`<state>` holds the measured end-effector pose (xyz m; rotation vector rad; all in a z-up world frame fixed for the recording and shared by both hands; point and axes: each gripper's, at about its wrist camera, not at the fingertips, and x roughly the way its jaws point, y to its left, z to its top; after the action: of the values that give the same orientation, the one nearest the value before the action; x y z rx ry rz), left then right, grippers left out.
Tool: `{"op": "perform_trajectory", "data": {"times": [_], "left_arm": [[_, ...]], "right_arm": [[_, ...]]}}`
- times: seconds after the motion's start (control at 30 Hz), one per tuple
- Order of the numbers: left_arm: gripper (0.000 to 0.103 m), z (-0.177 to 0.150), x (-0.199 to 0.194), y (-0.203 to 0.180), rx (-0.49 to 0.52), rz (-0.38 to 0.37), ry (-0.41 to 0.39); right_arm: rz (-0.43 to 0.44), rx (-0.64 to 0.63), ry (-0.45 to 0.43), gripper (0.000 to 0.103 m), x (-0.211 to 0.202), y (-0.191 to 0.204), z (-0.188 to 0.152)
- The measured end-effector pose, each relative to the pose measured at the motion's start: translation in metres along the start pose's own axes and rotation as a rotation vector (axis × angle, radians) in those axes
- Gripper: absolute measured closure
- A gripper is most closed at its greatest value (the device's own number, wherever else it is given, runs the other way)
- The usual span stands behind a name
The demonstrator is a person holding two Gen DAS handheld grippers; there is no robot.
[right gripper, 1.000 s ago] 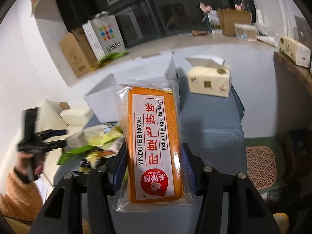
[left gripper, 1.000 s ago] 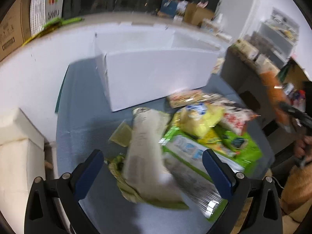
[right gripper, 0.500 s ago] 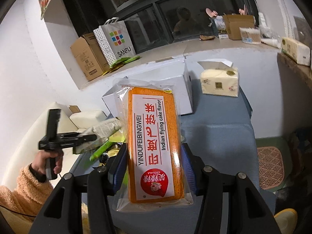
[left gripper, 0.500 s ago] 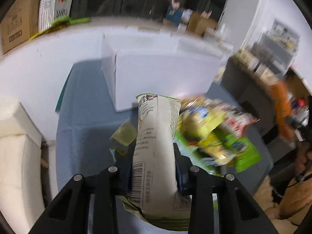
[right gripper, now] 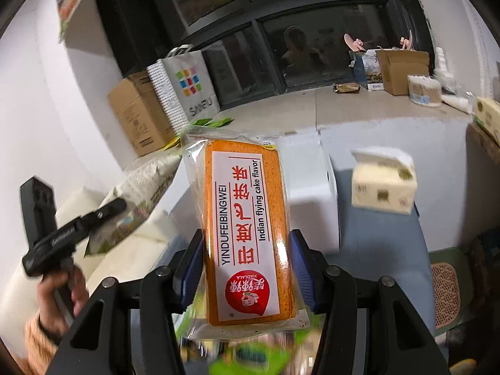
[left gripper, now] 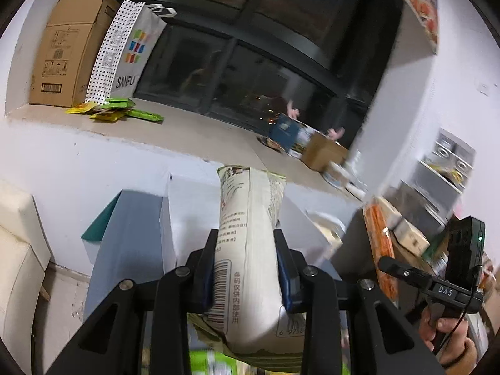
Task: Organize snacks
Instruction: 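Carry both packs into the white box and open both tools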
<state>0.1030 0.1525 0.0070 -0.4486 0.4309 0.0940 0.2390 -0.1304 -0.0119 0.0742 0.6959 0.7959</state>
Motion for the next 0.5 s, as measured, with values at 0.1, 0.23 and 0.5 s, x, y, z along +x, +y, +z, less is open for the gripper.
{"op": "perform_trajectory", "data": {"times": [0.1, 0.23, 0.5], "left_arm": [[0.068, 0.019, 0.036, -0.007, 0.000, 0.042, 0.004], [0.068, 0.029, 0.087, -0.011, 0.001, 0.068, 0.048], [0.041, 0.035, 0.136, -0.007, 0.035, 0.153, 0.119]], "right_arm": [[-0.035, 0.009, 0.035, 0.046, 0.041, -0.005, 0.036], [-0.094, 0.011, 0.125, 0.046, 0.100, -0.018, 0.066], [-0.176, 0.002, 0.171, 0.025, 0.156, -0.039, 0.088]]}}
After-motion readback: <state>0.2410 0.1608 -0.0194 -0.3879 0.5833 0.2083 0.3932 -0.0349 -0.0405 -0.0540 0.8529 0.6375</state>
